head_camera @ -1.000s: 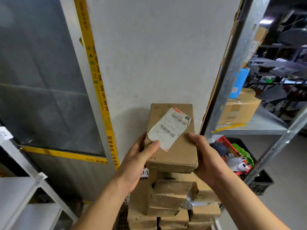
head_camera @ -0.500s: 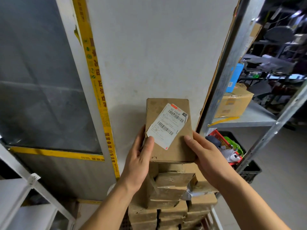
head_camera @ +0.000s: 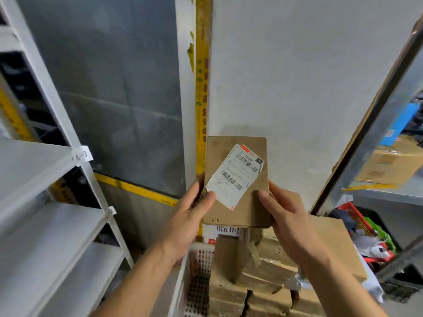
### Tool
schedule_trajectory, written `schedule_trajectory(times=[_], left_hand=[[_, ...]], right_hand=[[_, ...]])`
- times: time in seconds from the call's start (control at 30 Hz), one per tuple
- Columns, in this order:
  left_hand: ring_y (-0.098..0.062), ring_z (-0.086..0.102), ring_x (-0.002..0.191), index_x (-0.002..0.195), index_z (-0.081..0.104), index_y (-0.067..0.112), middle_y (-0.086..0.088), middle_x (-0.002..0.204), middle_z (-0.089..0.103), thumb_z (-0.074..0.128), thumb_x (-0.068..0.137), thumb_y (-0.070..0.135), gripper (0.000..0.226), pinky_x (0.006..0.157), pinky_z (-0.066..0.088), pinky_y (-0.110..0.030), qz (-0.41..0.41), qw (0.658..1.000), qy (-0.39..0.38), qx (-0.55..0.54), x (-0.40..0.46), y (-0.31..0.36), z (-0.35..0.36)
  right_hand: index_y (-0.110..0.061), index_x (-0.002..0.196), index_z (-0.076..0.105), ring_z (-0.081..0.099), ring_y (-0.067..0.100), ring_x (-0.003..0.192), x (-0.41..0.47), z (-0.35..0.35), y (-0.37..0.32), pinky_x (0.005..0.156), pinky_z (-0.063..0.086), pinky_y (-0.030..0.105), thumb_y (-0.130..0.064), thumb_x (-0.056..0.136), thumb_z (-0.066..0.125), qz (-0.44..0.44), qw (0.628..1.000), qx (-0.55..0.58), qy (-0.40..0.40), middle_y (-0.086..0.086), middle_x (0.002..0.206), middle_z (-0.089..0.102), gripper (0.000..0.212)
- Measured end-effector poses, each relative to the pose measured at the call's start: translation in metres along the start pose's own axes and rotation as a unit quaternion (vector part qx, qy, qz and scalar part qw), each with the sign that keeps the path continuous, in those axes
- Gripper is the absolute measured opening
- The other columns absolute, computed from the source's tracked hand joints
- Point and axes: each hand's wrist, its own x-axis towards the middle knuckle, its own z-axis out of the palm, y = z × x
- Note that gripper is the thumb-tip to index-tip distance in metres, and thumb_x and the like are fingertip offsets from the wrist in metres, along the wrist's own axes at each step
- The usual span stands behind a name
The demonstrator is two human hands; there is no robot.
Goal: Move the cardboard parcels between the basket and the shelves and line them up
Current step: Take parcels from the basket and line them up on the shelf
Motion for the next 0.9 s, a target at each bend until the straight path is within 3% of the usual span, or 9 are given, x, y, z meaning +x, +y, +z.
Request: schedule_trajectory(times=[0.13, 0.3, 0.47, 0.57, 0.63, 0.9], left_hand=[[-0.004, 0.057, 0.135, 0.15, 0.046, 0.052, 0.022, 0.141, 0.063, 0.065, 0.1, 0.046, 0.054, 0.119, 0.042, -0.046, -0.016, 0.996, 0.049, 0.07, -0.028, 0.014, -0.029], [0.006, 0.059, 0.126, 0.147, 0.046, 0.057, 0.028, 0.137, 0.064, 0.063, 0.101, 0.045, 0.05, 0.112, 0.05, -0.038, -0.024, 0.985, 0.121, 0.119, -0.068, 0.023, -0.053], [-0.008, 0.052, 0.14, 0.152, 0.04, 0.057, 0.025, 0.146, 0.058, 0.066, 0.097, 0.058, 0.061, 0.116, 0.045, -0.048, -0.032, 0.972, 0.198, 0.121, -0.111, 0.027, -0.086], [-0.005, 0.049, 0.142, 0.156, 0.041, 0.046, 0.024, 0.15, 0.055, 0.063, 0.104, 0.035, 0.057, 0.12, 0.041, -0.046, -0.007, 0.966, 0.228, 0.124, -0.141, 0.039, -0.109], [-0.004, 0.046, 0.144, 0.159, 0.039, 0.039, 0.021, 0.156, 0.05, 0.061, 0.105, 0.024, 0.06, 0.122, 0.039, -0.046, 0.005, 0.96, 0.242, 0.138, -0.162, 0.047, -0.13], [-0.007, 0.043, 0.148, 0.159, 0.038, 0.038, 0.019, 0.157, 0.049, 0.054, 0.108, 0.009, 0.061, 0.121, 0.038, -0.047, 0.047, 0.922, 0.314, 0.222, -0.236, 0.073, -0.247]], right_hand=[[-0.029, 0.15, 0.056, 0.069, 0.018, 0.125, 0.016, 0.019, -0.002, 0.101, 0.058, 0.034, -0.024, 0.099, 0.066, 0.036, 0.996, 0.041, -0.07, -0.006, 0.136, 0.072, 0.051], [-0.028, 0.147, 0.059, 0.071, 0.019, 0.121, 0.023, 0.055, 0.007, 0.106, 0.053, 0.046, -0.024, 0.097, 0.07, 0.062, 0.988, 0.049, -0.131, -0.006, 0.134, 0.073, 0.052], [-0.03, 0.145, 0.06, 0.07, 0.017, 0.122, 0.024, 0.108, 0.015, 0.107, 0.052, 0.043, -0.029, 0.09, 0.073, 0.085, 0.979, 0.055, -0.178, -0.007, 0.131, 0.074, 0.057], [-0.034, 0.135, 0.065, 0.07, 0.014, 0.119, 0.022, 0.148, 0.013, 0.102, 0.052, 0.04, -0.027, 0.083, 0.075, 0.089, 0.971, 0.052, -0.216, -0.009, 0.127, 0.076, 0.054], [-0.034, 0.14, 0.063, 0.068, 0.013, 0.122, 0.02, 0.179, 0.009, 0.105, 0.051, 0.041, -0.026, 0.085, 0.074, 0.084, 0.962, 0.039, -0.256, -0.01, 0.129, 0.074, 0.056], [-0.034, 0.149, 0.055, 0.065, 0.008, 0.127, 0.013, 0.32, 0.0, 0.115, 0.047, 0.041, -0.022, 0.095, 0.071, 0.054, 0.922, -0.029, -0.382, -0.014, 0.134, 0.071, 0.057]])
